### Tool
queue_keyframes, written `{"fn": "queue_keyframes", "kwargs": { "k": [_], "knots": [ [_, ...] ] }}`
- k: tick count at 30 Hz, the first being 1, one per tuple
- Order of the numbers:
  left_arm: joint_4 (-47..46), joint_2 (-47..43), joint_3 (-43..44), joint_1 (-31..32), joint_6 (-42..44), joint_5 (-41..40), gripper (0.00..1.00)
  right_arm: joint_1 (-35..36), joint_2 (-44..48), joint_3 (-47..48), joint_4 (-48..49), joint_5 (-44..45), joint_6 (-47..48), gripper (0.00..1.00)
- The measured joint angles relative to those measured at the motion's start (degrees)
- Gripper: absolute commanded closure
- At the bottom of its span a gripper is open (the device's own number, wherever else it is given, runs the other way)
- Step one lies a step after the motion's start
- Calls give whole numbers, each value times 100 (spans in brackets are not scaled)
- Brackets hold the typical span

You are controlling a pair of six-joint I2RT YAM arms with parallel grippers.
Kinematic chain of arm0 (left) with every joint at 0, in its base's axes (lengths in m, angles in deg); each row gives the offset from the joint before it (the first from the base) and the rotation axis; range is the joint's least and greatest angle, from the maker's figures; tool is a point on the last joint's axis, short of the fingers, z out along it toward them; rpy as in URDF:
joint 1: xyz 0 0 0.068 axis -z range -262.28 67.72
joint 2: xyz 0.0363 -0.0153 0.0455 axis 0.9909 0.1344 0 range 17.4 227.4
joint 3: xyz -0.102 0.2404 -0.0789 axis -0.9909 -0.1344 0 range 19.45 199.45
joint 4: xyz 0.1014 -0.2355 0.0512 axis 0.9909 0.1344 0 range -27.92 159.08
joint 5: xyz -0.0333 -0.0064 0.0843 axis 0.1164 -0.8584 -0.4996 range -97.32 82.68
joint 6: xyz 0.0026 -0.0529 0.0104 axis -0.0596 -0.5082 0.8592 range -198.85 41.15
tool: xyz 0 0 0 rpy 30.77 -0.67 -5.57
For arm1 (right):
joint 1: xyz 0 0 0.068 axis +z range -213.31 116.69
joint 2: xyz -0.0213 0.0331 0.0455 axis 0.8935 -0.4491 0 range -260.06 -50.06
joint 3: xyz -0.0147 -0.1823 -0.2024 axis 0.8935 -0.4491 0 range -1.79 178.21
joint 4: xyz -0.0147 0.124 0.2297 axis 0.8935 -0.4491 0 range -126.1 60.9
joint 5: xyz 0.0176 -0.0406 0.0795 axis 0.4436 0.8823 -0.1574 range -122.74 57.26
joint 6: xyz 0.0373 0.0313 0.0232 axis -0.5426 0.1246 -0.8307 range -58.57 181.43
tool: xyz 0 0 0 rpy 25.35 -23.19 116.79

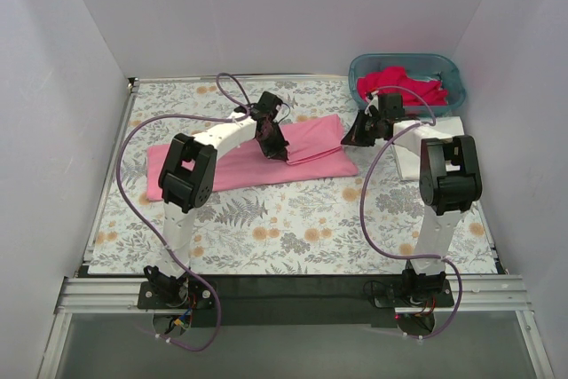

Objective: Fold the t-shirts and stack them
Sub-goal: Fold the tshirt

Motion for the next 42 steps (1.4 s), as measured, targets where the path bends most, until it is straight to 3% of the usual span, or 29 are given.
{"fn": "queue_keyframes", "kwargs": {
  "k": [13, 22, 27, 32, 36, 42],
  "knots": [
    [317, -175, -24, 15, 83, 109, 100, 46, 181, -227, -378, -39, -24, 99],
    [118, -223, -503, 15, 79, 83, 96, 109, 184, -317, -417, 2, 9, 98],
    [0, -223, -597, 15, 127, 26, 73, 114, 181, -319, -435, 28, 107, 89],
    [-2, -297, -595, 11, 166, -111, 61, 109, 188, -310, -439, 46, 153, 79],
    [68, -393, -466, 9, 188, -208, 61, 107, 240, -219, -479, -2, 146, 77],
    [-116, -527, -125, 4, 243, -138, 73, 157, 308, 96, -33, -498, -22, 75]
  ]
}}
